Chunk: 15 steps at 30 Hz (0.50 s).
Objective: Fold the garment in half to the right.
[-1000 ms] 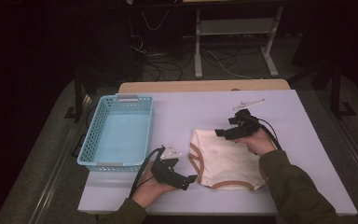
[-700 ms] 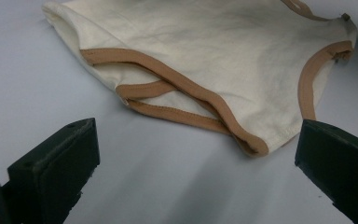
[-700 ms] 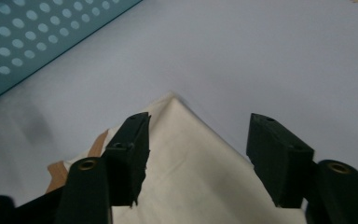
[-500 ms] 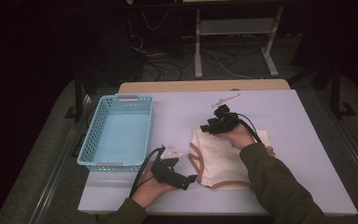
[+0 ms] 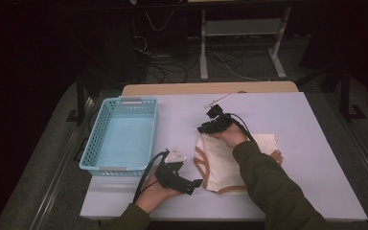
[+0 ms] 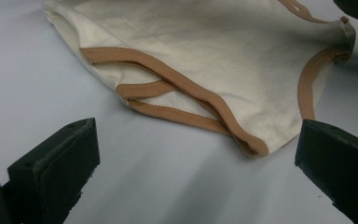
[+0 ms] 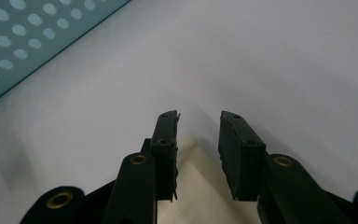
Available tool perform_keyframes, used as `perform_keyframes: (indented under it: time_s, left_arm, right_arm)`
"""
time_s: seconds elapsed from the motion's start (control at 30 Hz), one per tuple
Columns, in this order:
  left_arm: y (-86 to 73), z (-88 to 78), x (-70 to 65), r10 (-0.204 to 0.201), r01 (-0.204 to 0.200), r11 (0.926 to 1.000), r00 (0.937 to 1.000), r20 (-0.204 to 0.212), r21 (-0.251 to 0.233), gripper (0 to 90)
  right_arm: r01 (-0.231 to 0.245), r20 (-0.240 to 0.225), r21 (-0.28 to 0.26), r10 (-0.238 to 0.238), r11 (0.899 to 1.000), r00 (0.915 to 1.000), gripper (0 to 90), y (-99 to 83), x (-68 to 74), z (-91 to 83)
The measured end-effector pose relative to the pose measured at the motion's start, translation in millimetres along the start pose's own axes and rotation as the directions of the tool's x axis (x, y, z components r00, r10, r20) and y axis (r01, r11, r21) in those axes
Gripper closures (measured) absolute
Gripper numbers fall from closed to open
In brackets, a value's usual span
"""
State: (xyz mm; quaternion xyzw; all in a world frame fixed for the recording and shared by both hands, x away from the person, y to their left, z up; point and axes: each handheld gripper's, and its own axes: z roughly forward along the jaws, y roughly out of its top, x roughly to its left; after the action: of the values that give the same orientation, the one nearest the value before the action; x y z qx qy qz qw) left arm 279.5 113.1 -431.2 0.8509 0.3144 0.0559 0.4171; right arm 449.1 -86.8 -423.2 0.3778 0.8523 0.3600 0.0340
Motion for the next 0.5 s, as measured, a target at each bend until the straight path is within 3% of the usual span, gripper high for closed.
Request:
perform_keyframes:
  time_s: [0.1, 0.23, 0.5]
  left_arm:
    - [0.1, 0.5, -0.3, -0.019, 0.019, 0.9997, 0.9998, 0.002, -0.015, 0.0]
    - [-0.1, 0.2, 0.0, -0.003, 0.003, 1.0000, 1.0000, 0.004, -0.002, 0.0]
    - [0.5, 0.0, -0.4, -0.015, 0.015, 0.9998, 0.9999, 0.000, -0.015, 0.0]
  right_arm:
    - [0.005, 0.001, 0.013, -0.005, 1.000, 1.0000, 67.9, 2.6, 0.7, 4.3]
    - [0.005, 0.005, 0.039, -0.005, 0.999, 1.0000, 69.0, 3.9, 0.6, 9.9]
    - [0.009, -0.001, 0.072, -0.009, 0.997, 1.0000, 73.5, 2.2, 0.2, 21.0]
